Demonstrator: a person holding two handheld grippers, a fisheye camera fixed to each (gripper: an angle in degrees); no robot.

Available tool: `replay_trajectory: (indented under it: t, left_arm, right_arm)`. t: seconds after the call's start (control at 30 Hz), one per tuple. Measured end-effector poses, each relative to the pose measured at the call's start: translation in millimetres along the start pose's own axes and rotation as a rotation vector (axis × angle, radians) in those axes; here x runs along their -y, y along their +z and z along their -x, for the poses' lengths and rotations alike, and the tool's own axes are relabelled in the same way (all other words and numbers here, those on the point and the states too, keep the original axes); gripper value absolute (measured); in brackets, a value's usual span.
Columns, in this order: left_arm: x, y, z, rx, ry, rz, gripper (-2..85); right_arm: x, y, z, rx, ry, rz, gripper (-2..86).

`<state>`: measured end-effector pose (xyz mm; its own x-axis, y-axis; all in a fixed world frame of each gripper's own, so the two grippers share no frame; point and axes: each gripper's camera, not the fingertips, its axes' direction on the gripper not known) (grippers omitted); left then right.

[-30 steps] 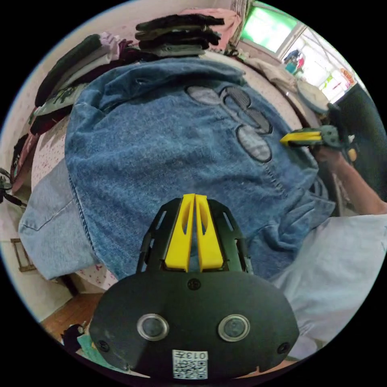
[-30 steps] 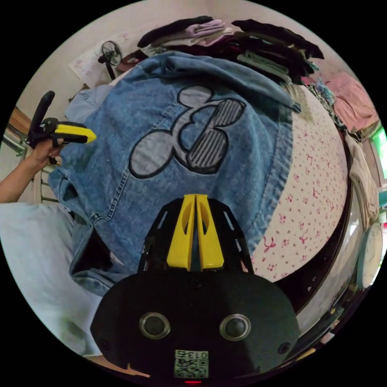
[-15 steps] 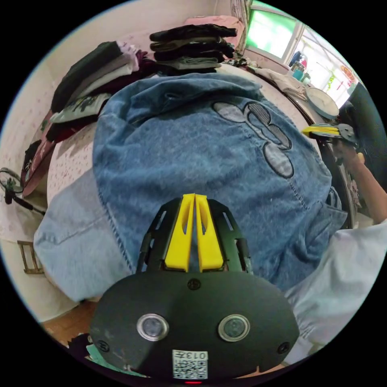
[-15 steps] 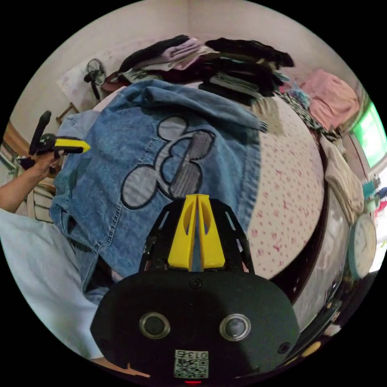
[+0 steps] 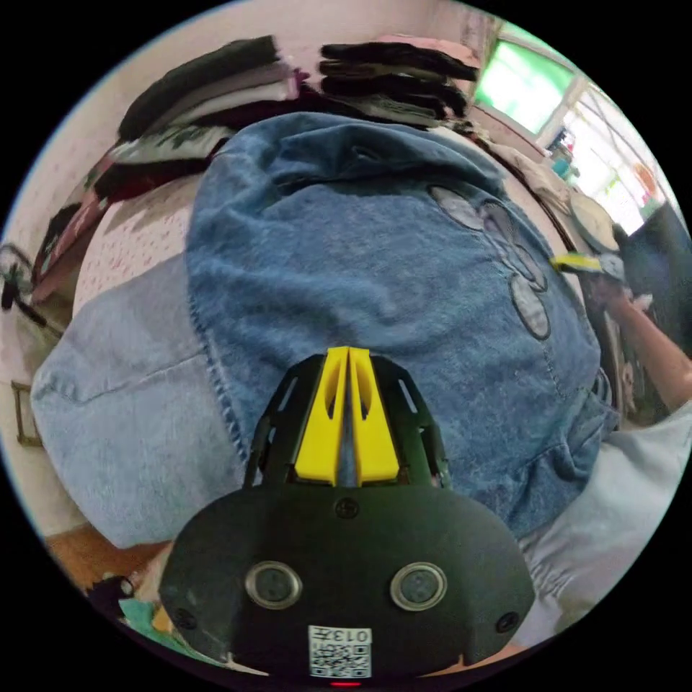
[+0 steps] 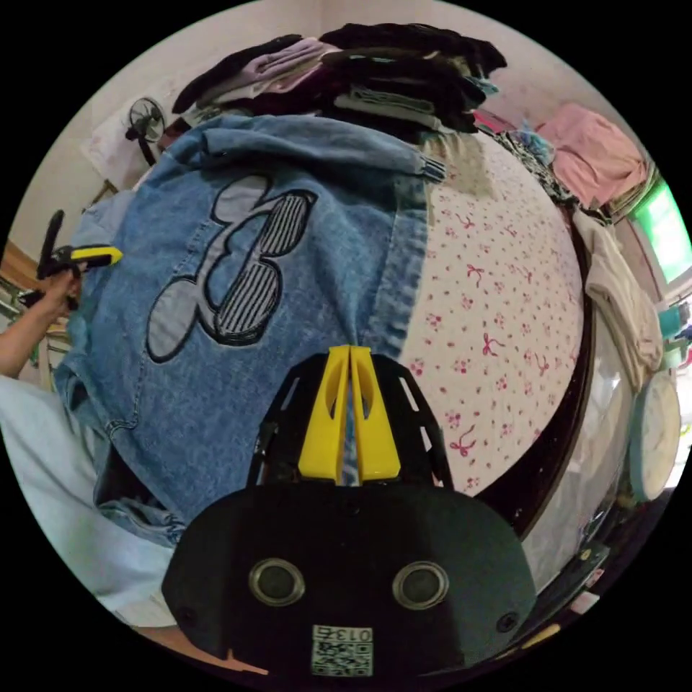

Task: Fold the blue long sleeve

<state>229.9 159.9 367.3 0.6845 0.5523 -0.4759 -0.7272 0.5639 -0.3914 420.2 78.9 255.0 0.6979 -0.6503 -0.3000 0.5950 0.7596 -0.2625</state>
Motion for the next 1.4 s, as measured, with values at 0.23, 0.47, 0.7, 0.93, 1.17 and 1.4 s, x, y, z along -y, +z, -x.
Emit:
replay_trajectory:
  t: [0.23, 0.47, 0.7, 0.93, 1.17, 1.4]
  left_arm:
    - [60, -16, -30, -0.059, 0.122, -0.142, -0.3]
    - [121, 28, -72, -0.011, 0.24, -0.022, -0.3]
    - [104, 23, -18, -0.013, 0.146, -0.026, -0.3]
    - [123, -11, -36, 0.128, 0.26, -0.172, -0.3]
    - [151, 12, -90, 0.129, 0.479, -0.092, -0.3]
    - [134, -3, -75, 0.078, 0.296, -0.199, -0.3]
  right_arm:
    - [51, -18, -18, -0.084, 0.045, -0.108, 0.0]
    - [130, 33, -26, -0.004, -0.013, -0.021, 0.0]
    - [102, 22, -120, 0.094, 0.097, -0.067, 0.4]
    - [153, 1, -129, -0.054, 0.076, -0.237, 12.4]
    - [233, 24, -127, -0.061, -0.014, -0.079, 8.8]
    - [252, -65, -94, -0.089, -0.093, -0.412, 7.6]
